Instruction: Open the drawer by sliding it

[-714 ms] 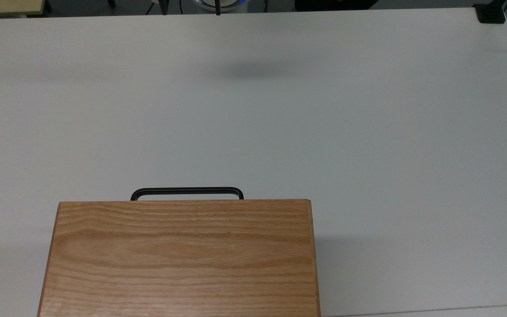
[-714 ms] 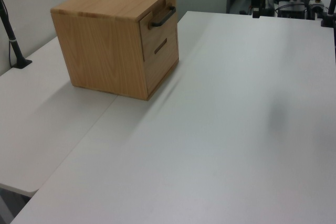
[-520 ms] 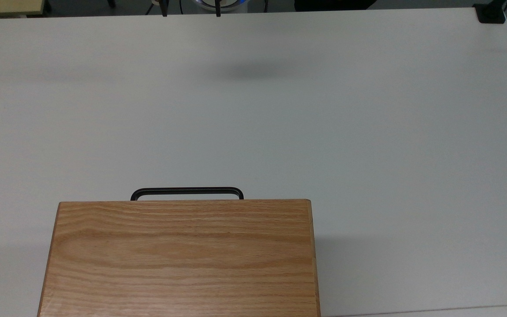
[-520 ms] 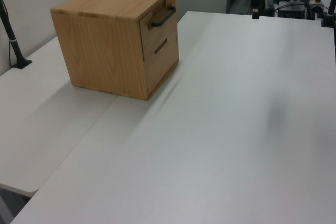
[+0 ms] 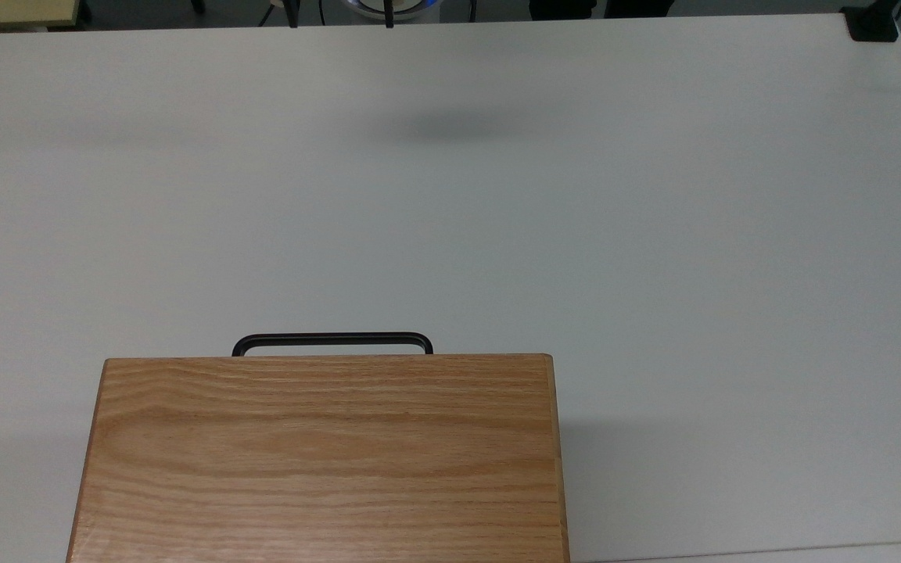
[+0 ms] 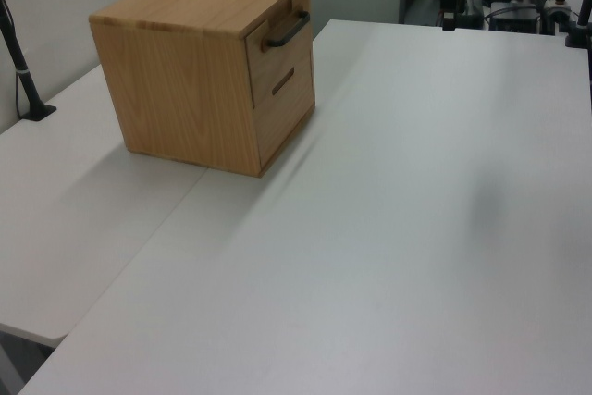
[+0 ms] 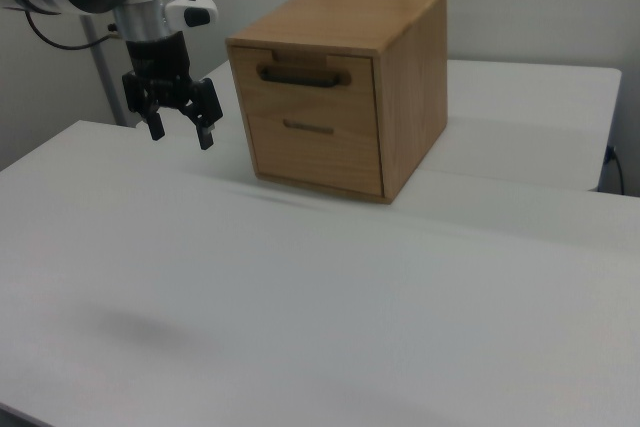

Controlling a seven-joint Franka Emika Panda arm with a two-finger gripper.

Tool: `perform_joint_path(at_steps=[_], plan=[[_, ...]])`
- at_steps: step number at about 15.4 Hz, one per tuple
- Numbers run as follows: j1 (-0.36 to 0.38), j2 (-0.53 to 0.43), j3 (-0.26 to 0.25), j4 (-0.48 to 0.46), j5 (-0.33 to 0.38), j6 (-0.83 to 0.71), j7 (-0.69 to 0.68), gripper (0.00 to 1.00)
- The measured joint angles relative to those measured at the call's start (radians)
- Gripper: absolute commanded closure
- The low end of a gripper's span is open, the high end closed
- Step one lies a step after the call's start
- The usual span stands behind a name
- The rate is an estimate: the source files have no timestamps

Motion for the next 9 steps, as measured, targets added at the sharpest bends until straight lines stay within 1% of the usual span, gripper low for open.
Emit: perform_joint_path(at_steps=[3, 6, 9], plan=[[0.000, 0.000, 0.001, 0.005, 0.000, 0.000, 0.035, 0.00], [0.000, 0.002, 0.001, 0.011, 0.000, 0.000, 0.155, 0.00], [0.000, 0.002, 0.001, 0.017, 0.000, 0.000, 0.317, 0.00]])
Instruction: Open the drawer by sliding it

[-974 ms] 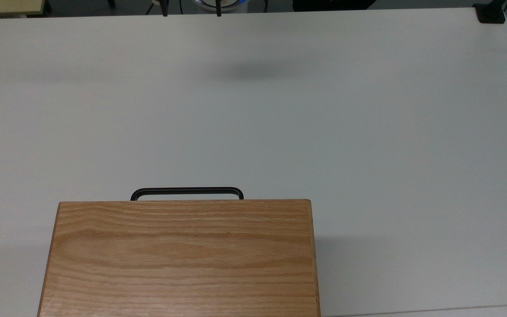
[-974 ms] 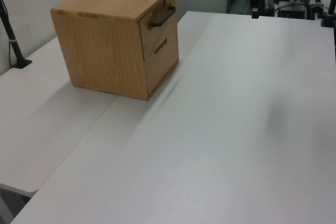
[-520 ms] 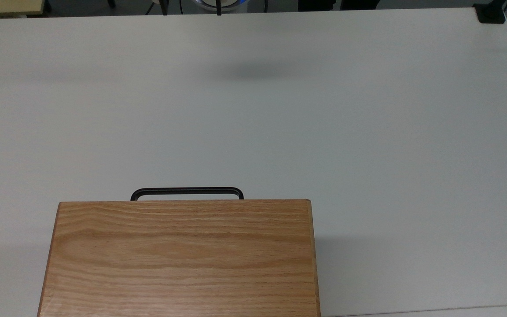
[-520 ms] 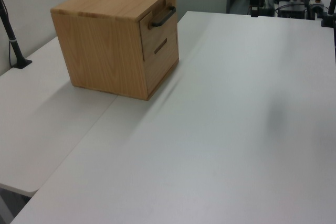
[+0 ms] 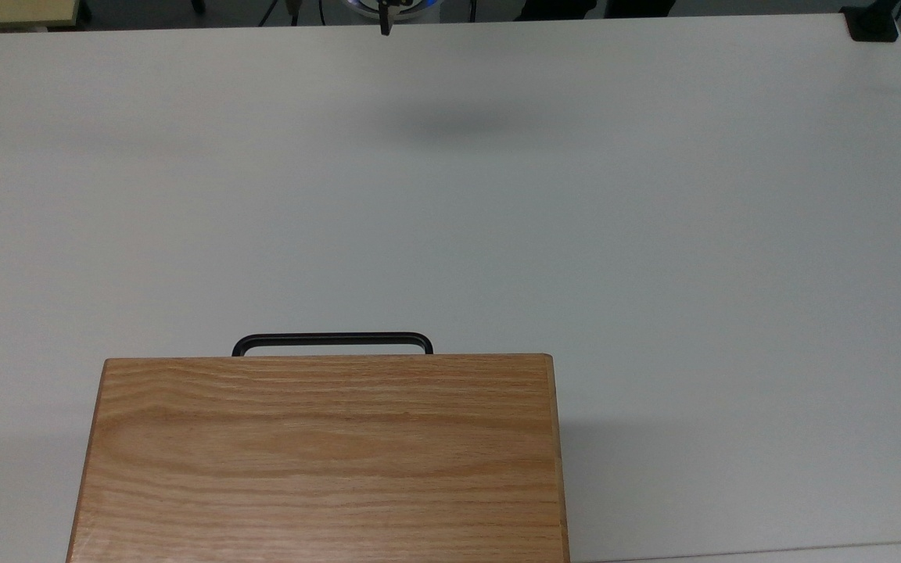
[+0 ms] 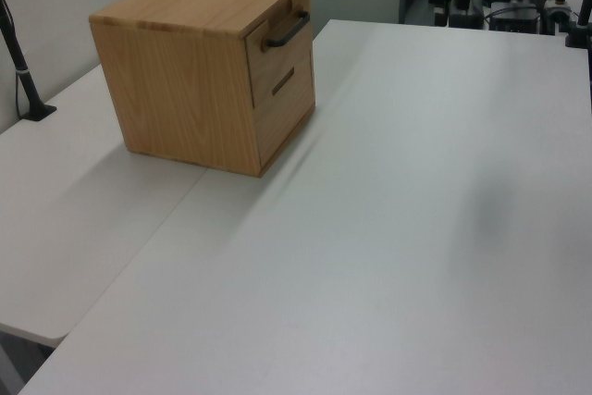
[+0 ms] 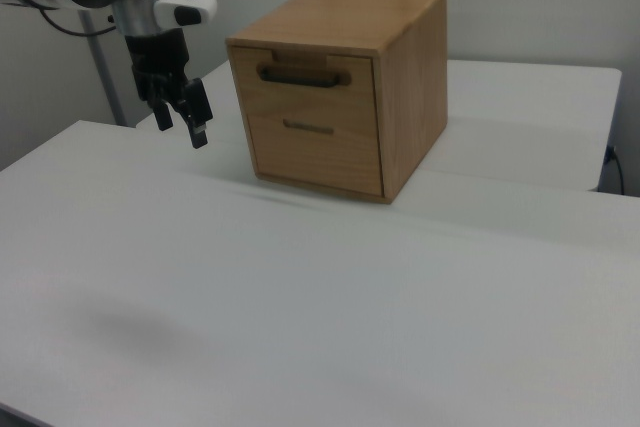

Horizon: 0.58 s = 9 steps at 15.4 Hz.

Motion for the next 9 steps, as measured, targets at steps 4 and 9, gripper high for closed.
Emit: perform_joint_path(at_steps=[4, 9], plan=[[0.000, 0.020, 0.000, 0.001, 0.003, 0.000, 0.328, 0.00], [-0.001, 0.085, 0.000, 0.003, 0.077, 0.209, 0.699, 0.00]])
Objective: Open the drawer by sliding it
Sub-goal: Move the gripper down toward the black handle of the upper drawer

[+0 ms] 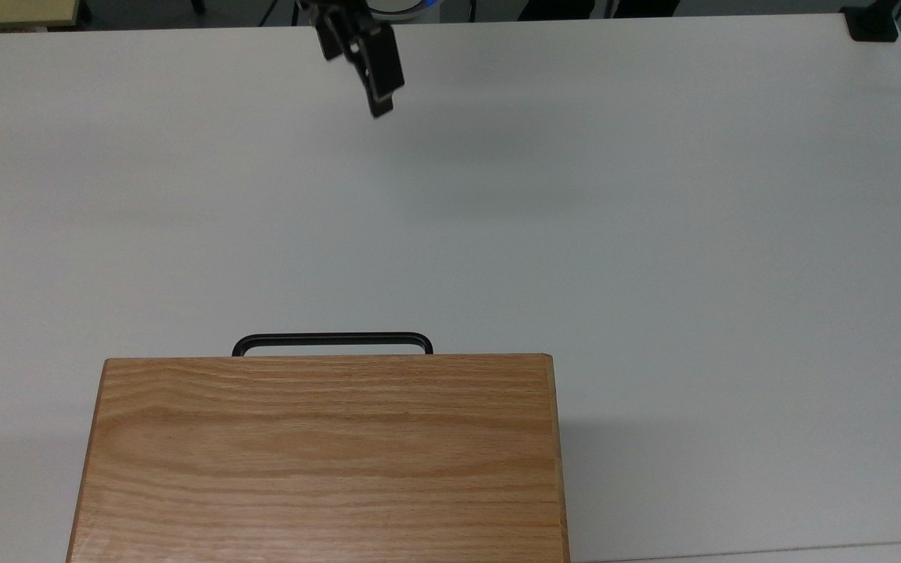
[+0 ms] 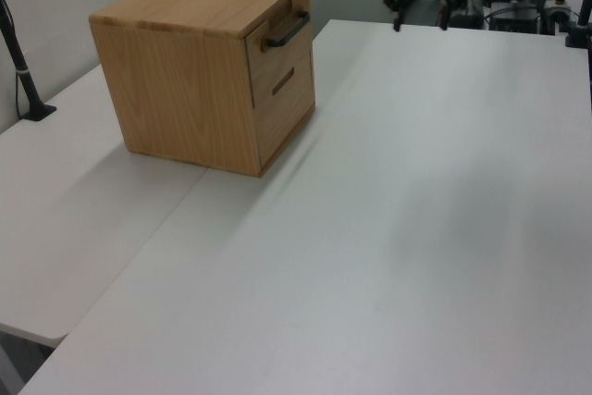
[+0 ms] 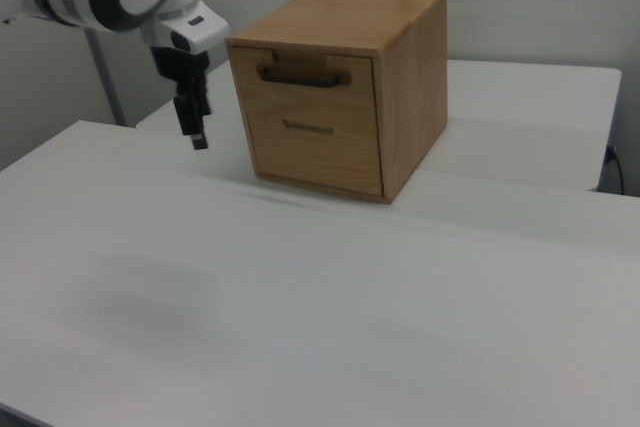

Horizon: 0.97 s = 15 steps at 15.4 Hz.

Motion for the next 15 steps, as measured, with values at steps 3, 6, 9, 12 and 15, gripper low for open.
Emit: perform_joint_path(at_steps=[3, 6, 9, 12, 15], plan=[[0.000, 0.056, 0.000, 0.000, 0.003, 0.181, 0.157, 0.00], [0.000, 0.115, 0.000, 0.001, 0.003, 0.382, 0.271, 0.00], [0.002, 0.171, 0.000, 0.002, 0.003, 0.596, 0.351, 0.00], [0.004, 0.224, 0.001, 0.002, 0.003, 0.801, 0.408, 0.09], [0.012, 0.274, 0.004, 0.003, 0.003, 0.945, 0.450, 0.22]])
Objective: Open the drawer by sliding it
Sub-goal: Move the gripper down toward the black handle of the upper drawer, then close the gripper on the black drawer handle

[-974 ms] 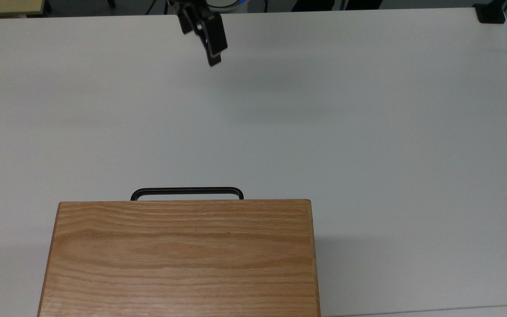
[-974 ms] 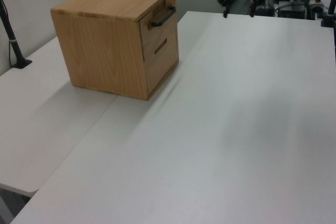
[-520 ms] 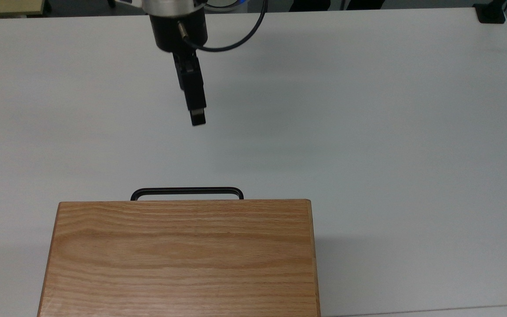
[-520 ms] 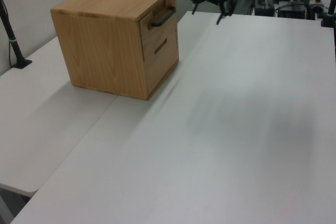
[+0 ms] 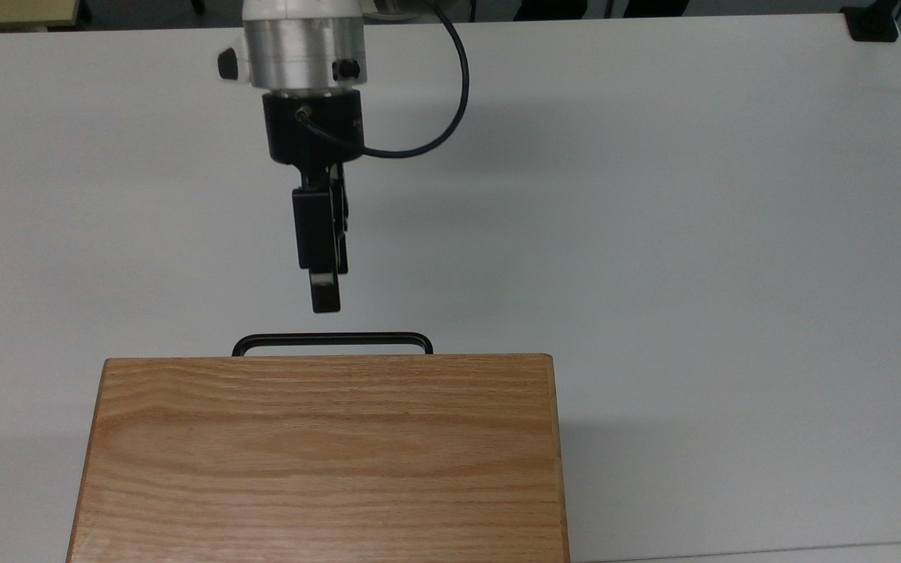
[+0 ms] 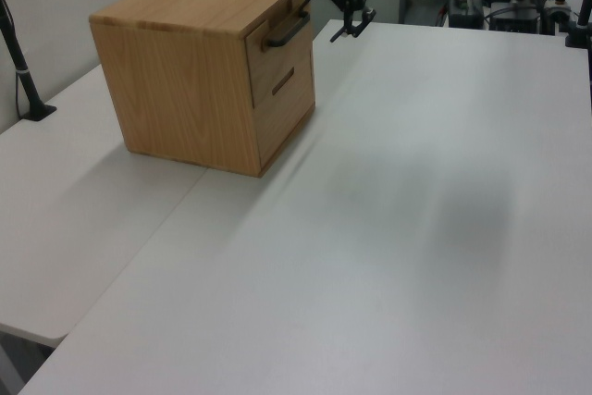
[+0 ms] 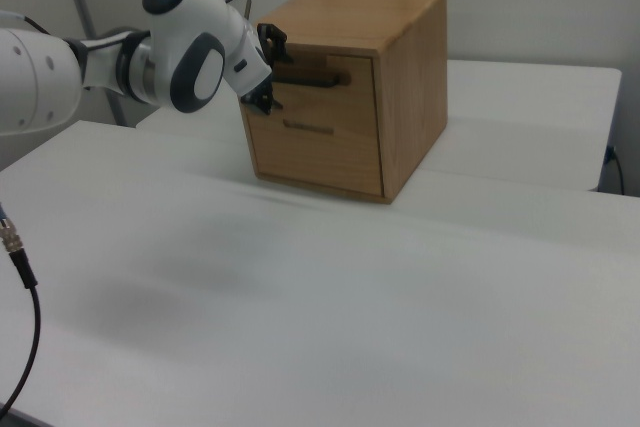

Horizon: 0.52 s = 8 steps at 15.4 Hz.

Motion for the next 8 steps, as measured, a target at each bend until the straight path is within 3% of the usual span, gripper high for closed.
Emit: perform_joint_path(at_steps=[2, 4, 6, 8], plan=[[0.015, 0.027, 0.001, 0.001, 0.000, 0.066, 0.036, 0.29], [0.023, 0.048, 0.001, 0.004, 0.000, 0.116, 0.053, 0.29], [0.023, 0.061, 0.001, 0.007, 0.000, 0.163, 0.058, 0.39], [0.022, 0.075, 0.000, 0.029, 0.000, 0.186, 0.061, 0.41]])
